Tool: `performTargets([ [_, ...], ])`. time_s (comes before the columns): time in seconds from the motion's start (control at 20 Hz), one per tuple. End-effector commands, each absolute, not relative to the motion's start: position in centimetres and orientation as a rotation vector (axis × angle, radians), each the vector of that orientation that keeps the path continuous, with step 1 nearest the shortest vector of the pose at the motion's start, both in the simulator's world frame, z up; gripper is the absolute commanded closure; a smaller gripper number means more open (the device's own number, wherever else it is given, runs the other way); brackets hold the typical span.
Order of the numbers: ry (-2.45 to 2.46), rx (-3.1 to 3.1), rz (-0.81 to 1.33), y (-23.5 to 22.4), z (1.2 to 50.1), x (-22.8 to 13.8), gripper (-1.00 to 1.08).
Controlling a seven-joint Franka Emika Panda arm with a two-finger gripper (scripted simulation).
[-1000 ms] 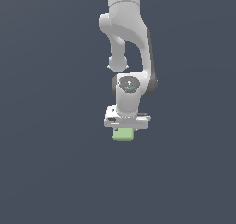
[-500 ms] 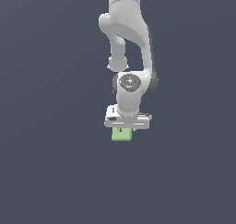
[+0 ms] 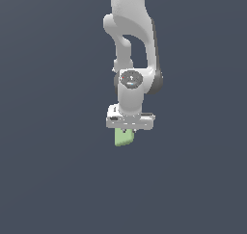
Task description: Pick up the object and move it to a goal position.
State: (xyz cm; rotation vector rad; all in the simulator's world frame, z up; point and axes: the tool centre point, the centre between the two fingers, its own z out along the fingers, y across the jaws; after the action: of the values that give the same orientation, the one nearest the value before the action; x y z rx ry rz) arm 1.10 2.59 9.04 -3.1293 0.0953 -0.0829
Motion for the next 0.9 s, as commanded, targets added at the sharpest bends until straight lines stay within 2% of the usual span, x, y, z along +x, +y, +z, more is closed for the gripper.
performTargets([
  [0.0,0.102,-3.131,-0.076,1.7,10.0,0.3,1.08],
  [0.85,0.111,-3.134,-0.028,-6.4,22.8,-7.4,1.08],
])
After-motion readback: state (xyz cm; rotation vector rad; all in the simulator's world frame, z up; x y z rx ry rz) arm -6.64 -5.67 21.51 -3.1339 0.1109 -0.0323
